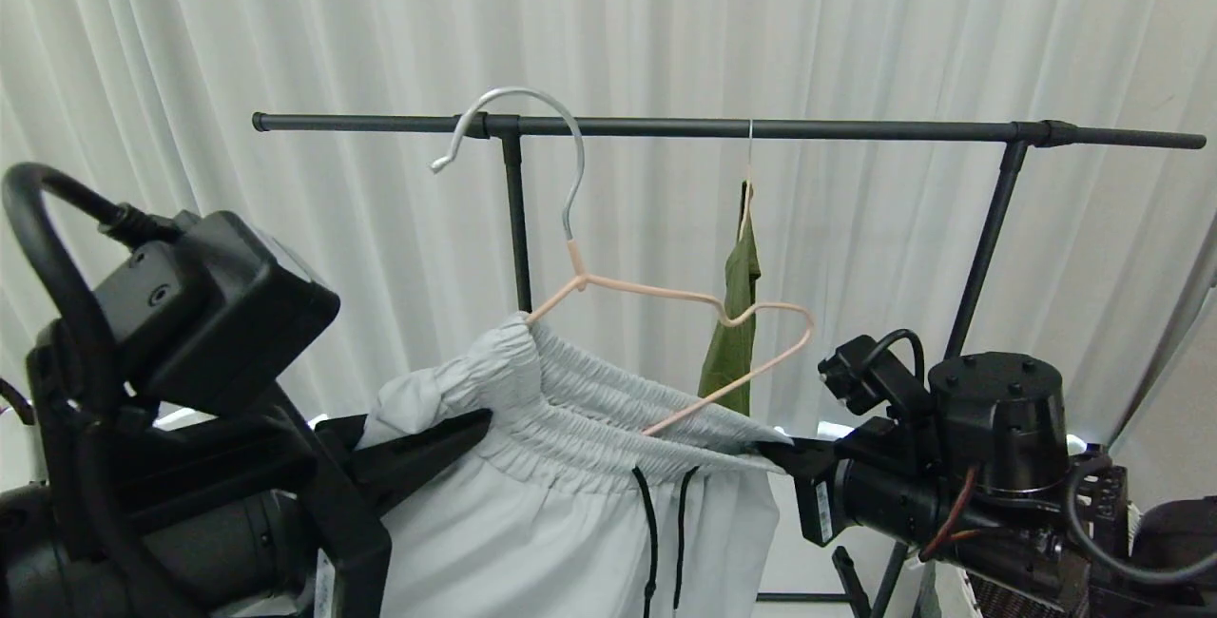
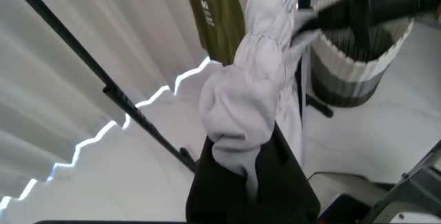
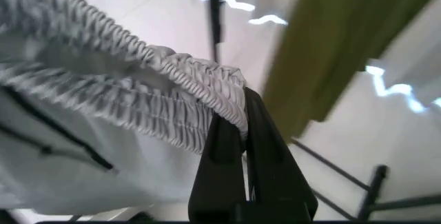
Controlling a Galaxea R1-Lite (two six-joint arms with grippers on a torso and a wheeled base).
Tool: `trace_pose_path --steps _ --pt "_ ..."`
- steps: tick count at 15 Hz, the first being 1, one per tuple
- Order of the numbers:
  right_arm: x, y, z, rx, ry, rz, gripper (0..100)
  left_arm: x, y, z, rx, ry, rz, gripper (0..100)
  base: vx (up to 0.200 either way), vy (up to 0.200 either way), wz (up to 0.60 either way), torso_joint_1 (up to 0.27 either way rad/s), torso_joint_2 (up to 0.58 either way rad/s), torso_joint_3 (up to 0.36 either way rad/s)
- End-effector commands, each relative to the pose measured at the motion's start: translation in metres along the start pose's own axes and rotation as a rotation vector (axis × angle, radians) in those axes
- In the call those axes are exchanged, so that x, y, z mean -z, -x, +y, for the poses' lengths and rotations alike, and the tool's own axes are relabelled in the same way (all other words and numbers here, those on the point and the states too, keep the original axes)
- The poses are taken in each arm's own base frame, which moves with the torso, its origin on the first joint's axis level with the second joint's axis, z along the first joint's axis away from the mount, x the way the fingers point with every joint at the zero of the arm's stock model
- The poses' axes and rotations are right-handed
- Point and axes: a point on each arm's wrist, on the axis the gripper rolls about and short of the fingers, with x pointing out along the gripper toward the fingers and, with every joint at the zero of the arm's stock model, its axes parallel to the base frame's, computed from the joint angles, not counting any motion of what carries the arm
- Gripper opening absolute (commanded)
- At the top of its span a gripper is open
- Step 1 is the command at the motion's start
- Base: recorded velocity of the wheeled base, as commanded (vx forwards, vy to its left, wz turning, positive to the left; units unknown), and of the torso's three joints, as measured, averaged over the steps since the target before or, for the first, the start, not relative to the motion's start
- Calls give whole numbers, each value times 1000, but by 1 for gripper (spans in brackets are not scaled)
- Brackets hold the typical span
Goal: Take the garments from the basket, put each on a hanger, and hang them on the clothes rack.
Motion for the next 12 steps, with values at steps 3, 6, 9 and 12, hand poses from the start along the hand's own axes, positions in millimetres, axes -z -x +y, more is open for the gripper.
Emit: trace_pose_path --steps 3,6,9,12 --pt "-5 0 -20 67 -4 -18 0 24 11 0 10 -72 33 0 0 0 0 0 0 0" --pt "-6 1 -22 76 -5 -21 0 46 12 -3 23 -112 91 0 0 0 0 0 0 0" --pt "-6 2 -23 77 -5 -24 0 63 18 -4 66 -158 114 0 0 0 0 0 0 0" --pt "-8 3 -22 68 18 -30 0 76 19 -5 78 -177 152 0 0 0 0 0 0 0"
